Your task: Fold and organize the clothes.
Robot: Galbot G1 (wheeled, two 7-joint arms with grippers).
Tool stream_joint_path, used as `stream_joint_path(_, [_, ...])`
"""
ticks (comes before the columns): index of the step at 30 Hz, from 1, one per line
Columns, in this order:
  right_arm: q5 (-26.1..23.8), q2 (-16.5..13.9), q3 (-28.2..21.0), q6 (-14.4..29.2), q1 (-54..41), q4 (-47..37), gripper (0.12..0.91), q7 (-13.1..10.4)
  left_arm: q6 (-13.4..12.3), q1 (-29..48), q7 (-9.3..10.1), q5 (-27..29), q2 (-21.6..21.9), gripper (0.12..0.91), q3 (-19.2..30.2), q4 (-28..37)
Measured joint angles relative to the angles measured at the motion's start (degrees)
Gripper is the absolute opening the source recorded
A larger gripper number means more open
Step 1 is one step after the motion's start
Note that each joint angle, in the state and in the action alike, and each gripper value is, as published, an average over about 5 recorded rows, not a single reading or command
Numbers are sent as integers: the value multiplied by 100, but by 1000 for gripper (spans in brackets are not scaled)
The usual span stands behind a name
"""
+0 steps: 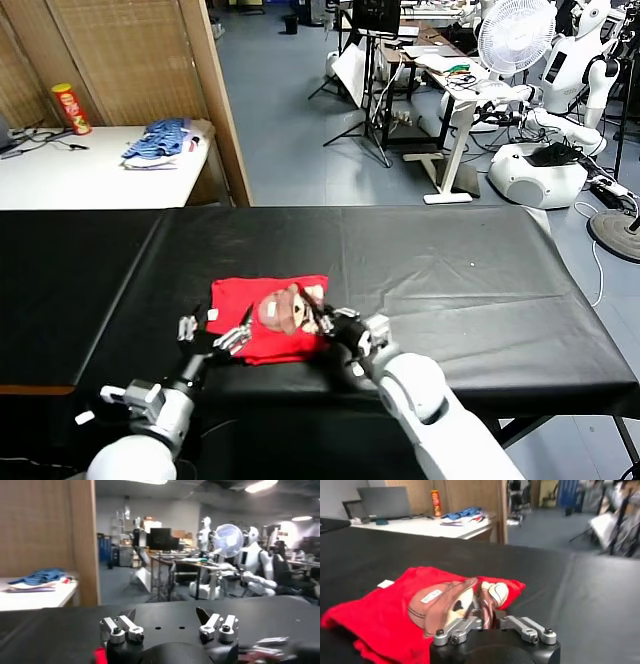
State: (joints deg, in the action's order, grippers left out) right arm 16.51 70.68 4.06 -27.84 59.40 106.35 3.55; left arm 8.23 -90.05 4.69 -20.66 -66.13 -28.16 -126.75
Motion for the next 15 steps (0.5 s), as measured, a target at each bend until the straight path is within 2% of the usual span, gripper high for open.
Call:
stream_joint_path(3, [-314,-245,95,295,240,249,464,-90,-134,-98,51,84,30,798,-54,93])
stream_joint_path(8, [-693,-461,343,948,801,646,723,-489,24,-263,165,50,30,798,-98,89])
stream_joint_path(11, [-808,-485,542,1408,1230,874,787,-769,130,-395,240,-32,82,798,-149,38])
stream_joint_path(15, [-924,-458,822,1745,1946,1202,797,-1126,156,-689,324,-105,165,798,-276,-33])
